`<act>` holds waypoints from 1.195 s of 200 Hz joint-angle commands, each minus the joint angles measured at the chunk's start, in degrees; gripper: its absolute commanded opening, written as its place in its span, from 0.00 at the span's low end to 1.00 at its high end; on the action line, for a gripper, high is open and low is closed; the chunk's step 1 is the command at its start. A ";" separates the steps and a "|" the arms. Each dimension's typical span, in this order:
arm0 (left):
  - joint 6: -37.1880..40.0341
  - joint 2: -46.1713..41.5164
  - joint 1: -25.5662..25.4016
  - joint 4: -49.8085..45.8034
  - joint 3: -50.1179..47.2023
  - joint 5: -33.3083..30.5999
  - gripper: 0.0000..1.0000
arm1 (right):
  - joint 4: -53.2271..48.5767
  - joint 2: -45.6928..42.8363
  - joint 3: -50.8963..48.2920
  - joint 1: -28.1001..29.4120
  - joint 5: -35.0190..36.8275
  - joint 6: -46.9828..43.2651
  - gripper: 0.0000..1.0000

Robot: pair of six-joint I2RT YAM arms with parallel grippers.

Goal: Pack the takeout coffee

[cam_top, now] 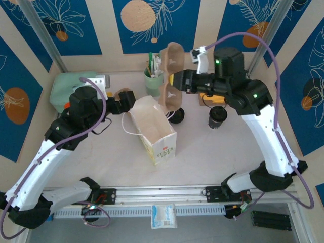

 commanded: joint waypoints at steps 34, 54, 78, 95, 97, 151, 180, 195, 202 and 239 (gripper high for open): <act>4.74 -3.01 1.02 -7.00 -3.58 2.91 0.89 | -12.83 11.44 13.75 9.00 7.85 -4.47 0.32; 4.55 -4.59 1.15 -6.36 -6.43 3.58 0.84 | -17.43 15.51 18.60 11.29 10.23 -5.72 0.32; 3.78 -5.12 1.14 -5.04 -8.92 5.87 0.76 | -21.72 19.60 23.13 13.26 12.57 -6.89 0.32; 3.32 -5.18 1.22 -4.15 -10.13 7.18 0.72 | -24.14 22.23 25.66 14.12 13.78 -7.39 0.31; 3.25 -5.20 1.20 -4.07 -10.35 7.29 0.72 | -24.35 22.53 25.94 14.10 13.80 -7.45 0.31; 1.20 -5.56 1.26 -3.75 -12.55 8.91 0.45 | -30.89 30.10 33.60 15.20 13.74 -8.63 0.30; 0.65 -6.05 1.25 -3.71 -12.91 9.50 0.20 | -32.48 31.50 33.87 15.98 14.31 -8.79 0.30; 0.40 -6.05 1.23 -3.99 -12.75 9.86 0.11 | -33.24 31.89 33.68 16.56 15.03 -8.70 0.29; 0.23 -6.06 1.28 -4.01 -12.69 10.14 0.08 | -33.67 32.10 33.46 16.84 15.40 -8.59 0.29; -0.62 -6.21 1.12 -3.75 -12.85 11.37 0.01 | -35.13 32.61 32.25 18.13 17.15 -8.29 0.28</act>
